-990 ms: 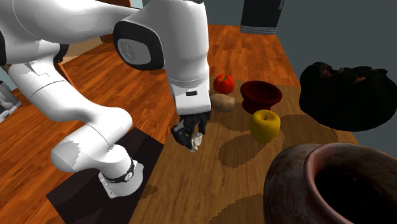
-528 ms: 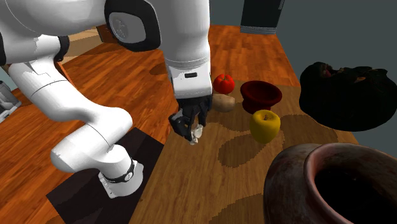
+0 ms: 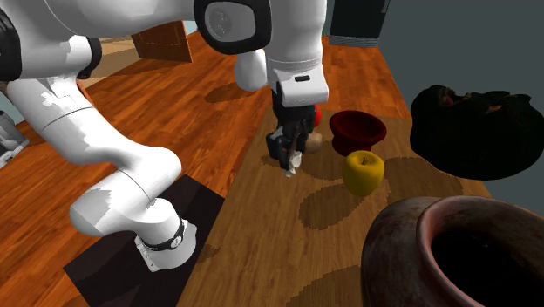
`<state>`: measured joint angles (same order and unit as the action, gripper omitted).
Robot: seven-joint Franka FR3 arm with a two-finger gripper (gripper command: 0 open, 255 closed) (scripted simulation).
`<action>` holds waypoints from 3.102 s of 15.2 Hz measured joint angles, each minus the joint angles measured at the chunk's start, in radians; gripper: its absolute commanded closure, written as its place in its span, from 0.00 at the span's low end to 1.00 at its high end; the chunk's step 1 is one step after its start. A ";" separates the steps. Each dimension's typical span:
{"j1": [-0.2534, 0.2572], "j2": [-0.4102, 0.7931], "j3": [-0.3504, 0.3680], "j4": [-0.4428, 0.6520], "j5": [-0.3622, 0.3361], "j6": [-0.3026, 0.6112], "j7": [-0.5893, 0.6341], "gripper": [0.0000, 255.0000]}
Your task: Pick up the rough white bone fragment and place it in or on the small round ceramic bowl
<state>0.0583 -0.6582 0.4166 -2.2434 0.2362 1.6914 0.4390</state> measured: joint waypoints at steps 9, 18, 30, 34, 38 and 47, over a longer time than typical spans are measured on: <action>-0.031 0.265 0.230 0.236 -0.032 0.053 0.230 1.00; -0.016 0.693 0.493 0.583 -0.310 0.036 0.573 1.00; 0.420 1.243 0.439 1.165 -0.724 -0.162 0.823 1.00; 0.387 1.229 0.445 1.081 -0.716 -0.098 0.834 1.00; 0.365 1.222 0.448 1.014 -0.713 -0.044 0.845 1.00; 0.350 1.218 0.449 0.976 -0.711 -0.012 0.848 0.00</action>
<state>0.4084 0.5595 0.8657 -1.2669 -0.4752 1.6791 1.2874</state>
